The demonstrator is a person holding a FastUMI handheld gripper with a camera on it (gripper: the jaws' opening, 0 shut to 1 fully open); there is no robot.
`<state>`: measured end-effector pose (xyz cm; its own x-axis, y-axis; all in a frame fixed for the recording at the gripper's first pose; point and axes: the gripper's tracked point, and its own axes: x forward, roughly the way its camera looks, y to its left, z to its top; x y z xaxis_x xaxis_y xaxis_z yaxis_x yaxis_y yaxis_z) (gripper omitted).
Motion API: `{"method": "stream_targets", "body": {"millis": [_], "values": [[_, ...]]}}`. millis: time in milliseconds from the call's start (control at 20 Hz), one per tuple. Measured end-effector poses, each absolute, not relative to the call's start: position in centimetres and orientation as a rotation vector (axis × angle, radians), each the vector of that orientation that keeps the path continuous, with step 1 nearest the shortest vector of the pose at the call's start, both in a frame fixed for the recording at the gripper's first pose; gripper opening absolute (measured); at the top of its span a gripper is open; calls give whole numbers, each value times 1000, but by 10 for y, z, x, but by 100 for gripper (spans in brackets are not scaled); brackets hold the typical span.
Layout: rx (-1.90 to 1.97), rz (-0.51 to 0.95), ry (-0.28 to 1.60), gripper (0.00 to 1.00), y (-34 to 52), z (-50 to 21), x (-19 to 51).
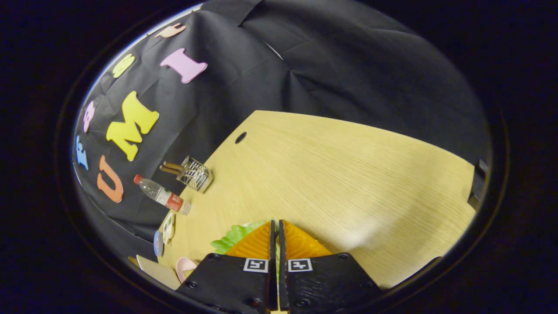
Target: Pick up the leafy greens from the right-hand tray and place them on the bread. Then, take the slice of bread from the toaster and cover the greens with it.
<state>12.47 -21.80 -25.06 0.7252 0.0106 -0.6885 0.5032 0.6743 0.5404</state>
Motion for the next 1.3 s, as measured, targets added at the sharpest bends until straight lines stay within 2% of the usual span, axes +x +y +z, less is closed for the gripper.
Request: {"method": "stream_targets", "body": {"millis": [450, 900, 1300], "values": [[741, -208, 579, 0, -183, -168, 118], [718, -32, 467, 0, -59, -73, 114], [722, 100, 506, 0, 57, -87, 107]]}}
